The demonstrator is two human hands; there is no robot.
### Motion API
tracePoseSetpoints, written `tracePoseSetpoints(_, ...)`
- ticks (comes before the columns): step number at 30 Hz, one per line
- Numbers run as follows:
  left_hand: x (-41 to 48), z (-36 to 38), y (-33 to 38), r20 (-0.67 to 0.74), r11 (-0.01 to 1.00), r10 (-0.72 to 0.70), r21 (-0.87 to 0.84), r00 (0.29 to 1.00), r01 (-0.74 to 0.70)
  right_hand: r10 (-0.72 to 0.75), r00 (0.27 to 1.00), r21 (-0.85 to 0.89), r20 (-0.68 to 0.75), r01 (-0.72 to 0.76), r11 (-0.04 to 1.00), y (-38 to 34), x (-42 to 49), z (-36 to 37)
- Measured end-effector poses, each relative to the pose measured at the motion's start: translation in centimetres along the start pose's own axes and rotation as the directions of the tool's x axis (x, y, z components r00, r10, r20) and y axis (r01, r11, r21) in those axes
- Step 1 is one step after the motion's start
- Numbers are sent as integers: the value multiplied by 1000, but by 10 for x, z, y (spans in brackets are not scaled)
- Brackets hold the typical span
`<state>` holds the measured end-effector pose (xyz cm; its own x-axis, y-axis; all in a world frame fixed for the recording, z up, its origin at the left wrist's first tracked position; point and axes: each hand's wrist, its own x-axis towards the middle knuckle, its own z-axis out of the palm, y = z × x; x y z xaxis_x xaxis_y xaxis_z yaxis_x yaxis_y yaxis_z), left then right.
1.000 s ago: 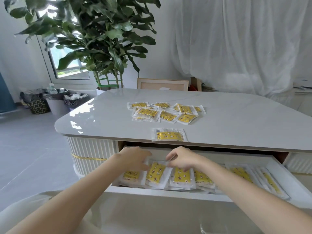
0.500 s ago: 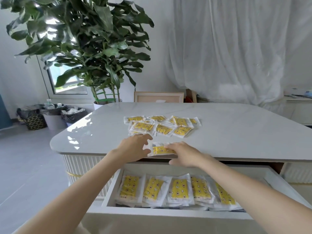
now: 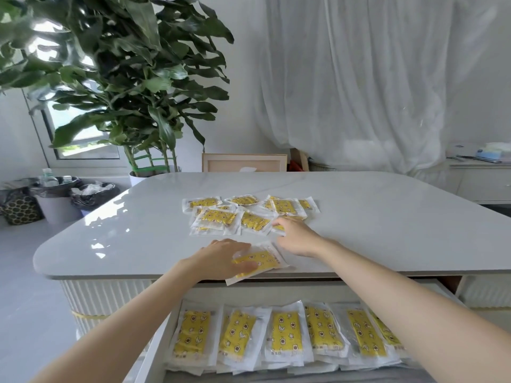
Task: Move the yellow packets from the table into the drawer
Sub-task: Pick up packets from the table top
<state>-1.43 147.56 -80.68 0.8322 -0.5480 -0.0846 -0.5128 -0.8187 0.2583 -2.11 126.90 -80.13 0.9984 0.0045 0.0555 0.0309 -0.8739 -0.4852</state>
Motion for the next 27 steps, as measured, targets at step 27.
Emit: tracePoseSetpoints(27, 11, -9, -17, -44, 731, -418, -609, 907, 308, 360, 928, 210, -98, -334, 919, 25, -9, -5)
